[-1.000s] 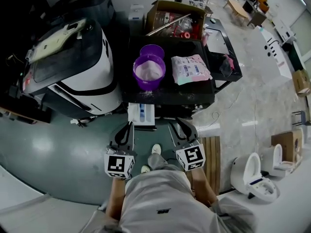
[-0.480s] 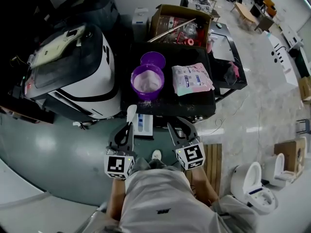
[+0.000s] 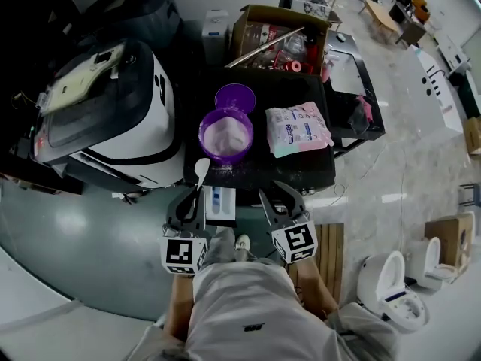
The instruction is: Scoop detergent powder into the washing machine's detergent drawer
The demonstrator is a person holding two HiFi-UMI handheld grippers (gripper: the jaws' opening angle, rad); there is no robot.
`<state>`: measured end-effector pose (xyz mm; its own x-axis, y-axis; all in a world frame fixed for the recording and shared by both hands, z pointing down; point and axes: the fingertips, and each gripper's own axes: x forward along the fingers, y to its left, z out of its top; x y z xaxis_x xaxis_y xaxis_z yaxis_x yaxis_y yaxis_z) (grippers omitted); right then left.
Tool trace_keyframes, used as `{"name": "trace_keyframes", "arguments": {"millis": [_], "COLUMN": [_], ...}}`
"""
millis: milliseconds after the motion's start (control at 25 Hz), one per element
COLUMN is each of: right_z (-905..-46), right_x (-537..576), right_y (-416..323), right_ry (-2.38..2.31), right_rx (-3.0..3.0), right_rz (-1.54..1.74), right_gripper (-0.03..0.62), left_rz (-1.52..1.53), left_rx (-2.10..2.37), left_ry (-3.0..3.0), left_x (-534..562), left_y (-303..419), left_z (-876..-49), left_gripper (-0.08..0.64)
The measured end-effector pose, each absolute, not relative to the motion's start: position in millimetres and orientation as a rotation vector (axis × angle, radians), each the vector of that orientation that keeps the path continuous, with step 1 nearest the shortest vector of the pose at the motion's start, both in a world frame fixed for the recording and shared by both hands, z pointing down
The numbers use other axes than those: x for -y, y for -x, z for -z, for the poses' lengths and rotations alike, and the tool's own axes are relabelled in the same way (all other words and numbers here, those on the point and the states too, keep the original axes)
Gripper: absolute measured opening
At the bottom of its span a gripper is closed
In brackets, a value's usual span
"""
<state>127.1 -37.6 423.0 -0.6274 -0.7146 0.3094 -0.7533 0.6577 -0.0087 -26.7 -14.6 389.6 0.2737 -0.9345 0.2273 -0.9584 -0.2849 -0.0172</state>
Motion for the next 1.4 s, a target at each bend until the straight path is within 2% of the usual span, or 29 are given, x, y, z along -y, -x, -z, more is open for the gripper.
{"name": "trace_keyframes", "arguments": {"millis": [560,1400], "right_z": [-432,-447], "right_x": [108,160], "right_y": [-109,-87], "right_ry": [-1.260,-1.416], "right_rx": [2.504,2.329], "right_rz": [-0.207,-0.247], "right_gripper": [0.095,0.095], "left_rz": [-0.307,-0.543], "left_rx": [1.601,1.206], "left_ry": [-2.490,-2.565], "left_x": [96,174], "left_y": [38,39], "left_z": [-406,-425], "left_gripper": [0.015,0.015]}}
